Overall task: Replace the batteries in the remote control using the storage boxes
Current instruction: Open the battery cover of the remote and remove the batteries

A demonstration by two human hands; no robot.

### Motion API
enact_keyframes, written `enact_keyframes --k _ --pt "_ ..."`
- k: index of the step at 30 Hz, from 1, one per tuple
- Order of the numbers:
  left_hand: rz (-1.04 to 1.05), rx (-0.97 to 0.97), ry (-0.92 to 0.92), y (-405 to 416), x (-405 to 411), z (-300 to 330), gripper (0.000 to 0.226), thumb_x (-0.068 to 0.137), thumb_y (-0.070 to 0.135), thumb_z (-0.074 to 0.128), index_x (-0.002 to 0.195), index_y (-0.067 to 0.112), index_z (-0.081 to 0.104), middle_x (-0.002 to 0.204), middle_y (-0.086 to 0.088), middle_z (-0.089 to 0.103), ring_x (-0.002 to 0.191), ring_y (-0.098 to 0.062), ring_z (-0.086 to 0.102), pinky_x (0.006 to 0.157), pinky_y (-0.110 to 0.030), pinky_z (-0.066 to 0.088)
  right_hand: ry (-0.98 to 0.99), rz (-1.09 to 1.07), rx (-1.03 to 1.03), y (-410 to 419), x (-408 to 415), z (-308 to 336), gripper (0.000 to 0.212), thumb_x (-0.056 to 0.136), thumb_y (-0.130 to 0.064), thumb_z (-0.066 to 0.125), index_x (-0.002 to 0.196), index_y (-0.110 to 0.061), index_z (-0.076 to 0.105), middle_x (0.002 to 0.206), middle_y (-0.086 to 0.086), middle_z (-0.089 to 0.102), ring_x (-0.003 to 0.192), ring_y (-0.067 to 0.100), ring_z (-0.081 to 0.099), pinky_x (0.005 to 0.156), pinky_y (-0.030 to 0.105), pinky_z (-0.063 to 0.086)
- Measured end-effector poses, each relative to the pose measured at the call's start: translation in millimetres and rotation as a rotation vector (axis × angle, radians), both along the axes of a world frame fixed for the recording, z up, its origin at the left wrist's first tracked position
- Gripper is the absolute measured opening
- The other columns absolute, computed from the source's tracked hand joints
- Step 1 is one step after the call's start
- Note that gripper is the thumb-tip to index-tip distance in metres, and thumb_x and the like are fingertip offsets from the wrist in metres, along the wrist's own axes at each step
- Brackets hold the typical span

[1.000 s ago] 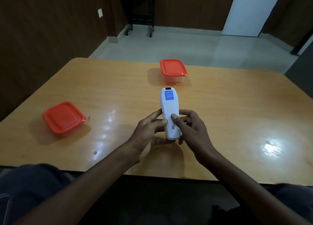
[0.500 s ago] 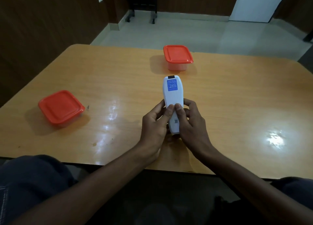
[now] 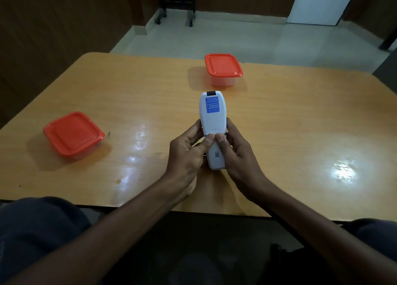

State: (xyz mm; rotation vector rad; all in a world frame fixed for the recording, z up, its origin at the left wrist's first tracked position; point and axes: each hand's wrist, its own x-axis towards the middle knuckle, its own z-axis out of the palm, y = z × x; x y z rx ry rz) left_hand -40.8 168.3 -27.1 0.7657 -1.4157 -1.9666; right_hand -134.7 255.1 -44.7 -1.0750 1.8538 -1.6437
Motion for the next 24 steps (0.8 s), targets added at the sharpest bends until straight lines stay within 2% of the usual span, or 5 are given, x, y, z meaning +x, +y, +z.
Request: enact_keyframes --k 3,7,11,17,24 --pt "-0.05 0.028 0.011 -7 -2 7 0.05 0.094 0.006 0.066 0.141 0.02 0.055 0.124 0.003 0.072 0.11 -0.022 0.071 0.081 -0.051 0.062 0.021 0.05 0.061 1 -9 9 0.047 0.108 -0.031 0.045 0.152 -0.042 0.036 0.134 -0.018 0.06 0.116 0.005 0.063 0.094 0.036 0.058" --pt "-0.031 0.187 0.028 -13 -8 10 0.043 0.091 0.007 0.068 0.131 0.017 0.053 0.115 -0.01 0.074 0.104 -0.031 0.072 0.073 -0.053 0.062 0.368 -0.123 0.106 5 -12 9 0.05 0.098 -0.044 0.058 0.143 -0.023 0.054 0.125 -0.006 0.066 0.103 0.008 0.064 0.076 0.027 0.057" --pt "0.013 0.286 0.06 -18 -9 7 0.045 0.091 0.007 0.068 0.131 0.014 0.048 0.114 -0.014 0.074 0.1 -0.03 0.073 0.064 -0.044 0.06 0.678 -0.192 0.197 7 -16 -4 0.069 0.076 -0.061 0.066 0.129 -0.017 0.065 0.104 0.001 0.061 0.092 0.015 0.057 0.063 0.032 0.054" --pt "0.042 0.288 0.07 -21 -13 4 0.045 0.09 0.003 0.068 0.128 0.014 0.047 0.114 -0.015 0.073 0.101 -0.031 0.074 0.084 -0.057 0.058 0.613 -0.181 0.171 2 -21 3 0.059 0.075 -0.048 0.073 0.124 -0.016 0.071 0.09 0.001 0.056 0.082 0.016 0.056 0.064 0.032 0.05" --pt "0.085 0.266 -0.019 -25 -18 -4 0.041 0.09 0.004 0.069 0.122 0.016 0.048 0.11 -0.015 0.073 0.095 -0.033 0.074 0.076 -0.055 0.062 0.611 -0.119 0.224 4 -33 6 0.051 0.081 -0.043 0.07 0.124 -0.015 0.071 0.091 0.005 0.065 0.083 0.019 0.061 0.07 0.044 0.055"
